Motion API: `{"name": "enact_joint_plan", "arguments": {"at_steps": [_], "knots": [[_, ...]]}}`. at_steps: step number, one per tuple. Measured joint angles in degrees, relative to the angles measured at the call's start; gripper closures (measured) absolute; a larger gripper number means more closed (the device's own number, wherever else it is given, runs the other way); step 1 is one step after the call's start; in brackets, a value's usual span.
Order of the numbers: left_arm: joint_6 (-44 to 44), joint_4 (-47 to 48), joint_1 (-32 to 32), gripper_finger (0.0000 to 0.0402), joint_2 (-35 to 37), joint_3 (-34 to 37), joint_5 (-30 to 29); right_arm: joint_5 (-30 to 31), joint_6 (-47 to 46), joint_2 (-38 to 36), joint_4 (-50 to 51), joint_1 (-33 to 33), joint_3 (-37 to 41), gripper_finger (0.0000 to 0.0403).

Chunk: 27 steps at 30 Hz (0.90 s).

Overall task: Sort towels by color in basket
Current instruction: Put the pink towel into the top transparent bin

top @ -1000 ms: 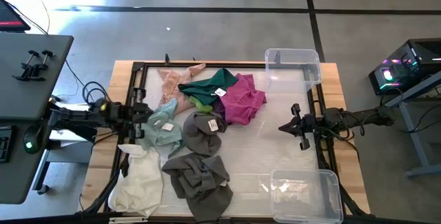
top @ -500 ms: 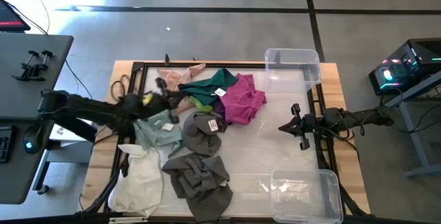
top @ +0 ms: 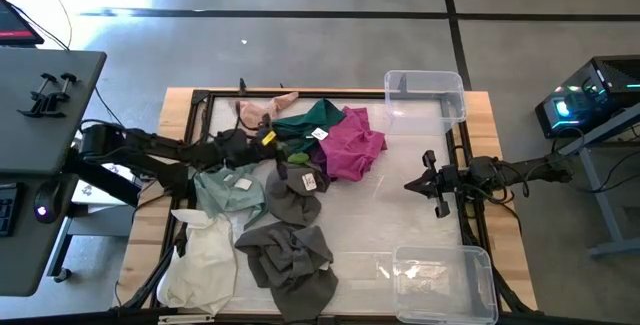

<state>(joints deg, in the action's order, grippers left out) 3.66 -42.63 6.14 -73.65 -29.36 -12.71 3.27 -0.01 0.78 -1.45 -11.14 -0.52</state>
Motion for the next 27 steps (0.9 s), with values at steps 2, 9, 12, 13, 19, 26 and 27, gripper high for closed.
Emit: {"name": "enact_joint_plan", "arguments": {"at_steps": [2,9,12,13,19,26,27], "knots": [[0.0,2.5,0.4,0.0248,-1.5,-2.5,1.4,0.0,0.0,0.0,0.0,0.0,0.0,0.0398],[-2.4,24.6,4.4,0.0153,-9.0,-16.8,6.4,0.0,0.0,0.0,0.0,0.0,0.0,0.0398],[-2.2,31.5,5.2,0.0141,-13.3,-22.2,12.4,0.0,0.0,0.0,0.0,0.0,0.0,0.0398],[-1.1,33.1,5.1,0.0141,-14.7,-23.5,14.5,0.0,0.0,0.0,0.0,0.0,0.0,0.0398],[2.4,34.9,3.7,0.0144,-22.9,-27.5,15.7,0.0,0.0,0.0,0.0,0.0,0.0,0.0398],[1.5,30.6,3.6,0.0163,-30.4,-29.4,8.9,0.0,0.0,0.0,0.0,0.0,0.0,0.0398],[1.5,29.5,3.7,0.0172,-31.2,-29.4,8.9,0.0,0.0,0.0,0.0,0.0,0.0,0.0398]]}}
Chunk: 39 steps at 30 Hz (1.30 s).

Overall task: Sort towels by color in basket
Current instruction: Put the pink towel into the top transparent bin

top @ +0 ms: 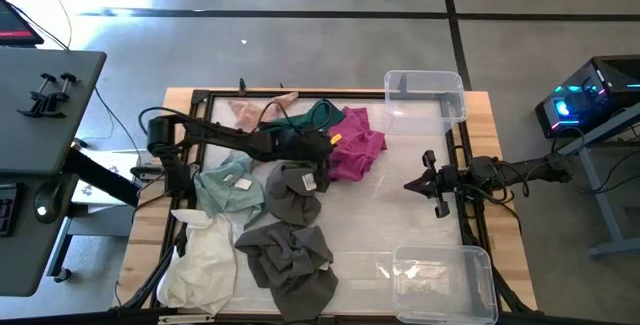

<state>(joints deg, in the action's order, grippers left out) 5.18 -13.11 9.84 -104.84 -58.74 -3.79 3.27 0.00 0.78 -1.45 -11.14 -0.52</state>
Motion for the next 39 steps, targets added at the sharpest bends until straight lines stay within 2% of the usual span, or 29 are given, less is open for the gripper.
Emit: {"name": "enact_joint_plan", "arguments": {"at_steps": [4,9,10,13,16,20,24,30,34,39], "knots": [[0.4,-2.3,0.7,0.0233,-1.4,0.0,-0.7,0.0,0.0,0.0,0.0,0.0,0.0,0.0398],[4.0,-4.0,1.2,0.0369,-1.1,0.0,-3.3,0.0,0.0,0.0,0.0,0.0,0.0,0.0398],[4.6,-4.2,1.1,0.0385,-0.4,0.1,-3.8,0.0,0.0,0.0,0.0,0.0,0.0,0.0398],[8.6,-6.4,0.4,0.0387,2.8,0.1,-7.4,0.0,0.0,0.0,0.0,0.0,0.0,0.0398],[16.4,-10.4,-1.0,0.0398,7.5,0.1,-12.5,0.0,0.0,0.0,0.0,0.0,0.0,0.0398],[26.3,-17.6,-2.8,0.0398,15.7,0.0,-13.2,0.0,0.0,0.0,0.0,0.0,0.0,0.0398],[30.5,-22.3,-4.0,0.0401,23.7,0.0,-9.7,0.0,0.0,0.0,0.0,0.0,0.0,0.0398],[26.5,-20.5,-4.8,0.0401,32.3,0.0,1.1,0.0,0.0,0.0,0.0,0.0,0.0,0.0398],[23.4,-18.8,-7.3,0.0401,34.4,0.0,5.4,0.0,0.0,0.0,0.0,0.0,0.0,0.0398],[25.1,-18.4,-12.9,0.0401,33.1,0.0,6.3,0.0,0.0,0.0,0.0,0.0,0.0,0.0398]]}}
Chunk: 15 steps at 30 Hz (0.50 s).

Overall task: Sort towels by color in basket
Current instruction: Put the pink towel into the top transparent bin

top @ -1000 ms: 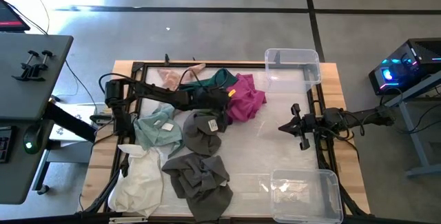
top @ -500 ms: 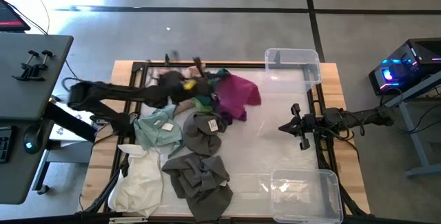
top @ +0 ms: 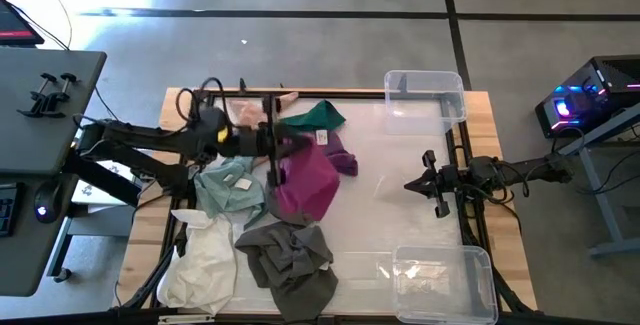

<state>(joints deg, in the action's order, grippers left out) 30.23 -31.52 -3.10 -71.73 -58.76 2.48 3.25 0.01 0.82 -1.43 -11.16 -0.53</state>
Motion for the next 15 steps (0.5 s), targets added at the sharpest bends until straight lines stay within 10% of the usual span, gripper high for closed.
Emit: {"name": "enact_joint_plan", "arguments": {"at_steps": [15], "knots": [[-5.5,3.2,-9.5,0.0401,-11.7,1.3,-9.8,3.6,-10.5,0.0,-5.1,0.0,0.0,0.0398]]}}
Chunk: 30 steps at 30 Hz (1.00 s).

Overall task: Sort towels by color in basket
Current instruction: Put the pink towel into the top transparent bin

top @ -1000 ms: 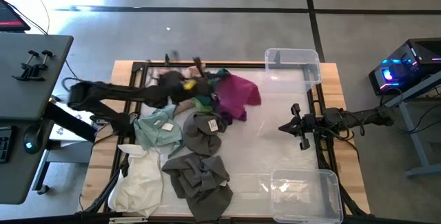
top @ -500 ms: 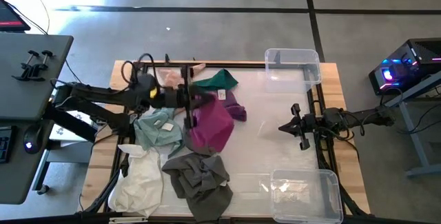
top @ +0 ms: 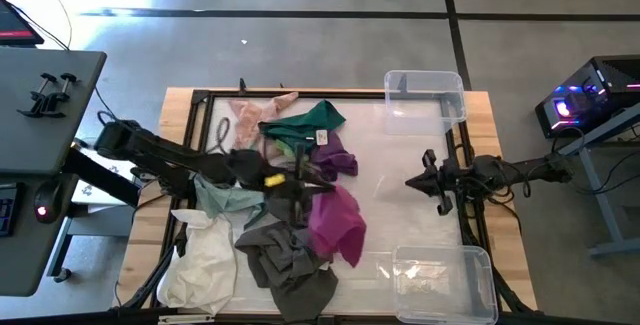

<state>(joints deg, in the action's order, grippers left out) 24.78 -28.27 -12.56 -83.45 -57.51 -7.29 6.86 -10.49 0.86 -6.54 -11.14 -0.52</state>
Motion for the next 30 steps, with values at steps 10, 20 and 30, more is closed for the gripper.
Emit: {"name": "enact_joint_plan", "arguments": {"at_steps": [10,20,30], "knots": [[-2.2,-3.1,2.1,0.0401,-7.8,1.5,-16.7,2.0,5.9,8.0,-15.6,0.0,0.0,0.0397],[-2.7,-1.6,5.4,0.0401,-10.3,1.5,-19.2,10.6,7.9,37.5,-32.2,0.0,-1.1,0.0288],[-6.7,7.3,6.6,0.0401,-10.6,1.5,-18.9,12.7,9.5,62.1,-32.9,0.8,-15.6,0.0169]]}}
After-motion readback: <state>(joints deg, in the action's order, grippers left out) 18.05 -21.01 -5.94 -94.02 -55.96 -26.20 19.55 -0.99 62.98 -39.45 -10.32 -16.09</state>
